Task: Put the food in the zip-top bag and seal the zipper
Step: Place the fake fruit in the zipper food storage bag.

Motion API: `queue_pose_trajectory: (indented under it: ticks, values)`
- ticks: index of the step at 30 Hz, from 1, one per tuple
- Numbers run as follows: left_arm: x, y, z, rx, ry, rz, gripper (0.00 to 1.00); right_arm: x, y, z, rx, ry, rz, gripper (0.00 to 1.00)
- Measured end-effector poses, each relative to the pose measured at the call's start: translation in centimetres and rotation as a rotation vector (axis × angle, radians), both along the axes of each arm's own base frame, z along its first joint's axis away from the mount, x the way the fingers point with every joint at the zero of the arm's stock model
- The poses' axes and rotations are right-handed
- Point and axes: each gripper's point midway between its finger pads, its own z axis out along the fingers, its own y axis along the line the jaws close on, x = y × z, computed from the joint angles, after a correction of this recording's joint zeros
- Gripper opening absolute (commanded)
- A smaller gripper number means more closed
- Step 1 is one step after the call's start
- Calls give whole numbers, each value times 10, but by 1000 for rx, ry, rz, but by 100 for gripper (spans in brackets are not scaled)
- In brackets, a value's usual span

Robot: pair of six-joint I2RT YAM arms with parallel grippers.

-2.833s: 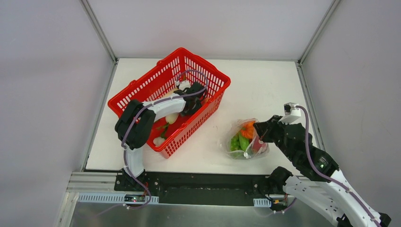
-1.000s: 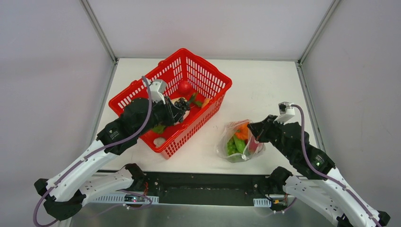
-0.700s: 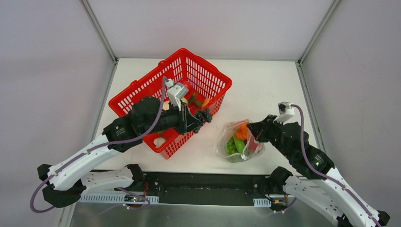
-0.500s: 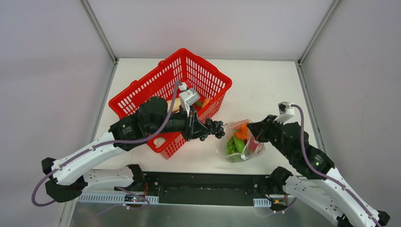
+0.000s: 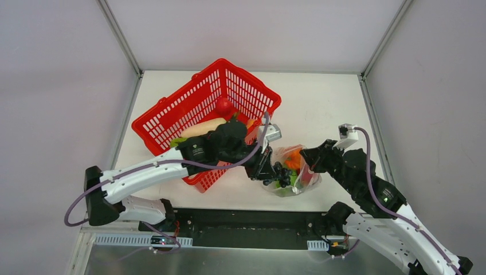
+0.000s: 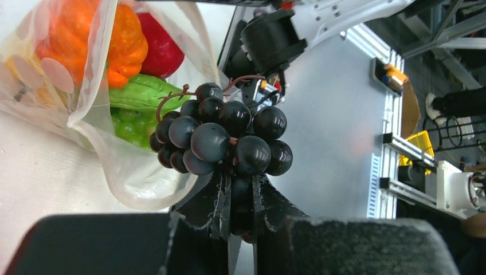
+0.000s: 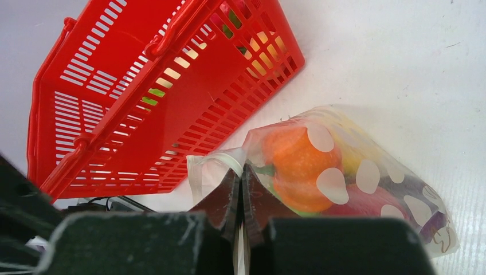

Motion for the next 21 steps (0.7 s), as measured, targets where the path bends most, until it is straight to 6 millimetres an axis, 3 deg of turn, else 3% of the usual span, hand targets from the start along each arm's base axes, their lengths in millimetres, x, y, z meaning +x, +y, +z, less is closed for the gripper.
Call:
queue_pose_trajectory:
  ticks: [8,21]
  values:
    - [37,-26,-62,197,3,104,0,-2,-2,4,14,-13,0,0]
    - [56,-61,-80,169,-16,131,4,-1,-5,3,7,-13,-12,0]
